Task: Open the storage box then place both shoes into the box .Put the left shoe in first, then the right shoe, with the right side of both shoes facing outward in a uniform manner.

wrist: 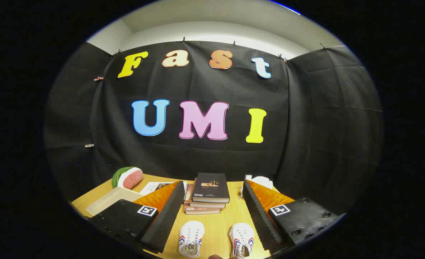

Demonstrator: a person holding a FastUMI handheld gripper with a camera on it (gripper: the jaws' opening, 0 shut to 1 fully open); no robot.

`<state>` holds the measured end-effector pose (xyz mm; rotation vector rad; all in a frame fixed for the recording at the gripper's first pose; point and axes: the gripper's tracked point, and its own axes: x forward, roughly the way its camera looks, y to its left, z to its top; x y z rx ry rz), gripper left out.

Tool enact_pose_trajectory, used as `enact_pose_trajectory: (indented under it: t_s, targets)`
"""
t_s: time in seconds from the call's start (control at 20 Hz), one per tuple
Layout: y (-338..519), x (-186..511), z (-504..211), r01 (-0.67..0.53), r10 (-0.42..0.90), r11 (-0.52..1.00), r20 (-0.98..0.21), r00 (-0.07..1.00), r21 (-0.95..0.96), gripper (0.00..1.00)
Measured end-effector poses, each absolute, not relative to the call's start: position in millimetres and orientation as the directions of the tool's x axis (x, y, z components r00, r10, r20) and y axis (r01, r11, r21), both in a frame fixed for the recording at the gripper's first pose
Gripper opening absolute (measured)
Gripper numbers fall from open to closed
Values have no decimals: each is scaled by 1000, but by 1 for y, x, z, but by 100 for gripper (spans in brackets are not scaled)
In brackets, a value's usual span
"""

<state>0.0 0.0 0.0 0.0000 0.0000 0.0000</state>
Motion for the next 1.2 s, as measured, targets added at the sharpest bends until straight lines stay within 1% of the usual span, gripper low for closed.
enact_pose_trajectory:
  t_s: [0.65,0.85,1.2]
  targets:
    - [0,0,-13,-12,12,1000,-41,999,2,97]
    - [8,2,-8,-34,34,999,-27,999,-10,97]
    - [30,5,-16,-117,118,993,-71,991,7,98]
